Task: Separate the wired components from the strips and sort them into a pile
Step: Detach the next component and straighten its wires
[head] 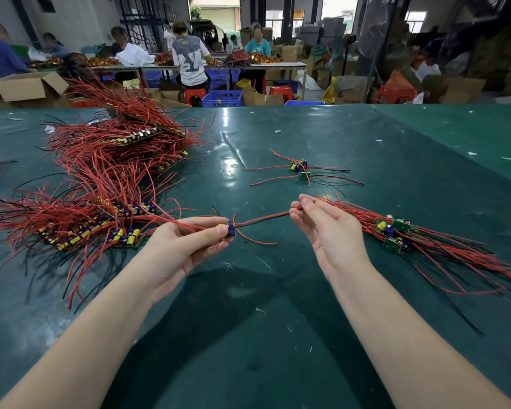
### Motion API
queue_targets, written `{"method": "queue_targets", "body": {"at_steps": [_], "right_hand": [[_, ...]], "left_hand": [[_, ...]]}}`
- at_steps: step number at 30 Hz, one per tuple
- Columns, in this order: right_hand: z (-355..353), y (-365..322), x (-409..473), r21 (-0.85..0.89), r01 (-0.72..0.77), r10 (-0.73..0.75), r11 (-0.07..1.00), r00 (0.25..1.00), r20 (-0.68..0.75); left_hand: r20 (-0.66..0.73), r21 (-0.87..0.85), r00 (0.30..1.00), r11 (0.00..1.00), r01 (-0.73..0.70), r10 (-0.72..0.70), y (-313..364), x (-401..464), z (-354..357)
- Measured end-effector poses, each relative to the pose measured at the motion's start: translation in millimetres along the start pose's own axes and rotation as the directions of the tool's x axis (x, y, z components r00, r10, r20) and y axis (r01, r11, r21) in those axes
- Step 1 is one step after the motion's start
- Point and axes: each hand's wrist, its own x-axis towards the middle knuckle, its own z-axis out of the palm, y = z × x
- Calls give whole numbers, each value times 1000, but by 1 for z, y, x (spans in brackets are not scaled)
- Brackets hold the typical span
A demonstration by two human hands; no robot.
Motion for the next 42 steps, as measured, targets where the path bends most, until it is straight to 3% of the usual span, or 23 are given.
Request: {"method": "queue_targets", "body": {"at_steps": [9, 32, 42], "right_hand": [[3, -10, -2, 205, -128, 115, 970, 991, 70], [1, -8, 1, 168, -126, 112, 978, 989, 94], [5, -14, -2, 330, -229, 210, 916, 973, 90]], "left_hand": [[-16, -25, 1000, 1000, 8, -8, 0, 2, -2], [-27, -53, 1000, 999, 12, -14, 0, 4, -7], [-11, -47, 1000, 999, 17, -17, -1, 6, -6]]}}
